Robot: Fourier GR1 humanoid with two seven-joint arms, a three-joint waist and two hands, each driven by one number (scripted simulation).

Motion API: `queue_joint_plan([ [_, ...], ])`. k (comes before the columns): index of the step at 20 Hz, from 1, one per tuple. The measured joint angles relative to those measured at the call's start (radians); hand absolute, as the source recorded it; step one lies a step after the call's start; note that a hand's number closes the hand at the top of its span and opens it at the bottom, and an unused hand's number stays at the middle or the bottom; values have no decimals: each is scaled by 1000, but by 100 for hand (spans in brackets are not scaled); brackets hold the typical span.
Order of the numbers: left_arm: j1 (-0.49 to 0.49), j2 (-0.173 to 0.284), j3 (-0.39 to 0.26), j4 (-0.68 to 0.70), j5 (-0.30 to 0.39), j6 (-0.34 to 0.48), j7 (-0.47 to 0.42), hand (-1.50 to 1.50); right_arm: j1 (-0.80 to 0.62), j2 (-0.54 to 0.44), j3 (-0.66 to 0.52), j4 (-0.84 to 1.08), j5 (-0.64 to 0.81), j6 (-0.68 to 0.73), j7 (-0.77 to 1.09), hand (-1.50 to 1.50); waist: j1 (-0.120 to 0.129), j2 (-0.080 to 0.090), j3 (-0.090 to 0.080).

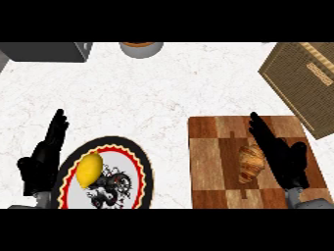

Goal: Pick the croissant from the cutting board and place it in the basket

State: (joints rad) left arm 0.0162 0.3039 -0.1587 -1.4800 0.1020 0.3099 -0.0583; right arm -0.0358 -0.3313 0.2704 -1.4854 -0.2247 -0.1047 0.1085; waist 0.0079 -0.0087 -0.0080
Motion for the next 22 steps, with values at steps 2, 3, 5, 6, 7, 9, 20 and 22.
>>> queue_joint_plan([
  [2,-20,11,6,-2,-4,-4,33,0,4,3,-50,21,-31,25,-84,150,-6,4,4],
  [3,-26,20,8,1,-7,-6,47,0,8,8,-82,19,-55,36,-138,150,-12,5,6],
  [5,-41,42,13,9,-10,-18,73,0,4,22,-159,9,-120,62,-245,150,-27,6,10],
  [6,-49,56,17,13,-11,-24,89,0,9,31,-197,1,-154,79,-304,150,-39,6,13],
  [7,-51,59,13,21,-10,-32,101,0,-10,26,-213,-29,-139,85,-376,150,-49,2,14],
  [9,-60,65,6,33,-8,-48,123,0,-34,67,-229,-80,-150,110,-520,-150,-54,1,16],
  [20,-168,111,22,64,15,-116,251,0,158,143,-230,-218,247,-293,-674,-150,-55,3,3],
  [22,-168,121,30,65,21,-125,255,0,219,74,-245,-242,327,-323,-597,-150,-57,3,1],
])
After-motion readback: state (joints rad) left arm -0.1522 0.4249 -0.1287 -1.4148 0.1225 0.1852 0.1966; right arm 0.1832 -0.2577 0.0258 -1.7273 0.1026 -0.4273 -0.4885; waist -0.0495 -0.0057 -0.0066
